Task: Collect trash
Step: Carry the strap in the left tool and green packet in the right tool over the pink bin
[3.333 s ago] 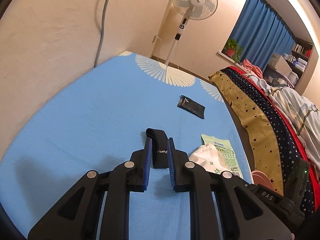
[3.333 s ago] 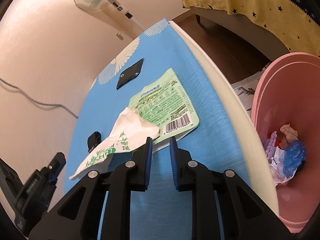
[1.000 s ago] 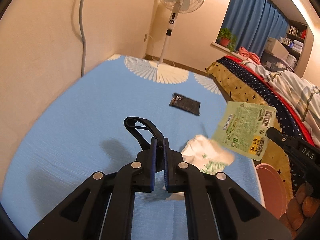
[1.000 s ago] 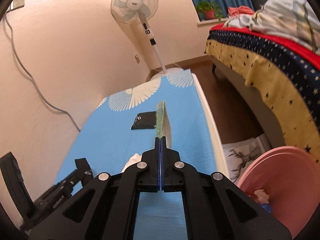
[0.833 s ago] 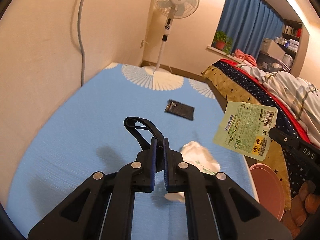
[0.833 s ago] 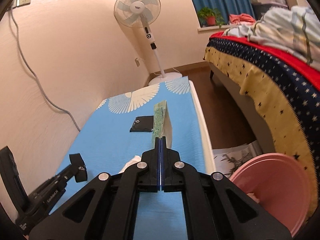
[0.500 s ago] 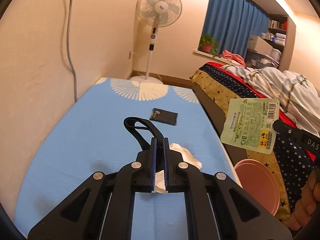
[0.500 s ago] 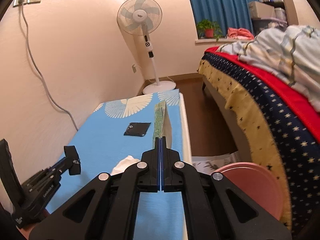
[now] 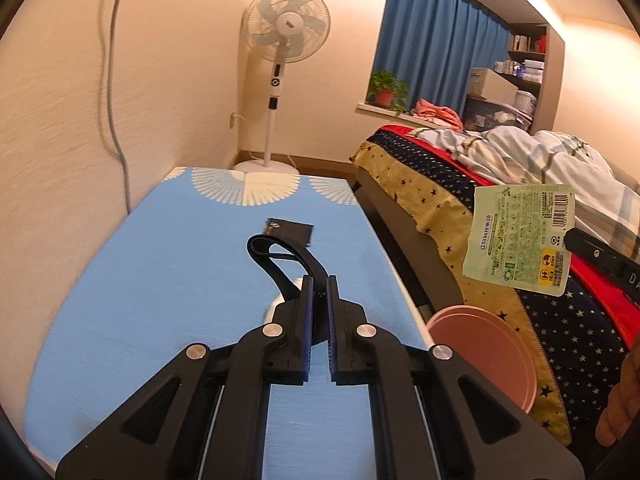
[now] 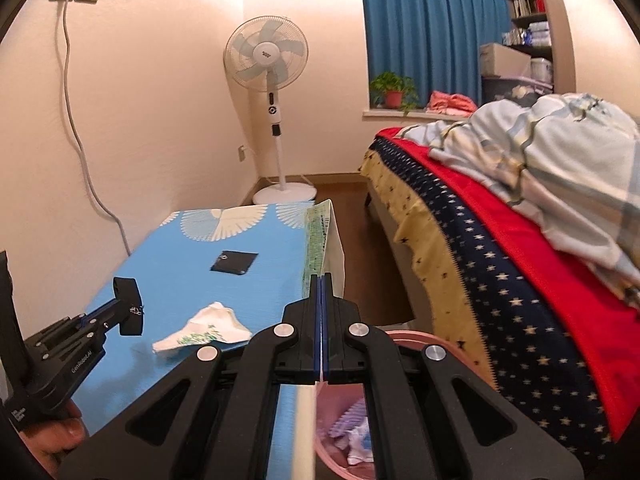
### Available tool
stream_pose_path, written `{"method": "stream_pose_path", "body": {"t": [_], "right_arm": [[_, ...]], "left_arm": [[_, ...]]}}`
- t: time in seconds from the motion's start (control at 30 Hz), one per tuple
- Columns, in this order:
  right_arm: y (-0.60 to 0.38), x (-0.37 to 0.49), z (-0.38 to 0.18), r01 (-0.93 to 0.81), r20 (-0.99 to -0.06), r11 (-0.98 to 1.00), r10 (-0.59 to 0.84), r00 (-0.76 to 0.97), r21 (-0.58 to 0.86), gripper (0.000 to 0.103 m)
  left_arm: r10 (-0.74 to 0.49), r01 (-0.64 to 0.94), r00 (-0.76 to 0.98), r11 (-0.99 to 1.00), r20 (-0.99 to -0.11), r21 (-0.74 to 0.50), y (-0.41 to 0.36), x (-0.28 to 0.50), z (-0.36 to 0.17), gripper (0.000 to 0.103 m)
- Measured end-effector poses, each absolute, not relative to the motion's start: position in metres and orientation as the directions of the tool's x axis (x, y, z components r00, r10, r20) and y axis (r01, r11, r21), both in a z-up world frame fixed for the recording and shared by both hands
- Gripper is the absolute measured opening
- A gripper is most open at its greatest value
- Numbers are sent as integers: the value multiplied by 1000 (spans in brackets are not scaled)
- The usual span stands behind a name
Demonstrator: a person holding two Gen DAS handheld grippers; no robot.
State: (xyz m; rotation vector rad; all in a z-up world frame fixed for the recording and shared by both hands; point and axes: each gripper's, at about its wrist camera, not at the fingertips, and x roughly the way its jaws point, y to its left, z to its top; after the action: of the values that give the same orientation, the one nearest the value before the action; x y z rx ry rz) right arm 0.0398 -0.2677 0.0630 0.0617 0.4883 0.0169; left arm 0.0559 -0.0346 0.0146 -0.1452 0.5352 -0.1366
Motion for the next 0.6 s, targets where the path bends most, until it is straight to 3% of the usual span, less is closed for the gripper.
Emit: {"method": "stream_pose_path", "body": {"t": [0.6], "right_arm": [[-312, 14, 48, 150, -494, 989, -131, 860, -2, 0]], "left_arm": [[-350, 287, 799, 937, -488, -201, -119, 48, -1, 6]]}}
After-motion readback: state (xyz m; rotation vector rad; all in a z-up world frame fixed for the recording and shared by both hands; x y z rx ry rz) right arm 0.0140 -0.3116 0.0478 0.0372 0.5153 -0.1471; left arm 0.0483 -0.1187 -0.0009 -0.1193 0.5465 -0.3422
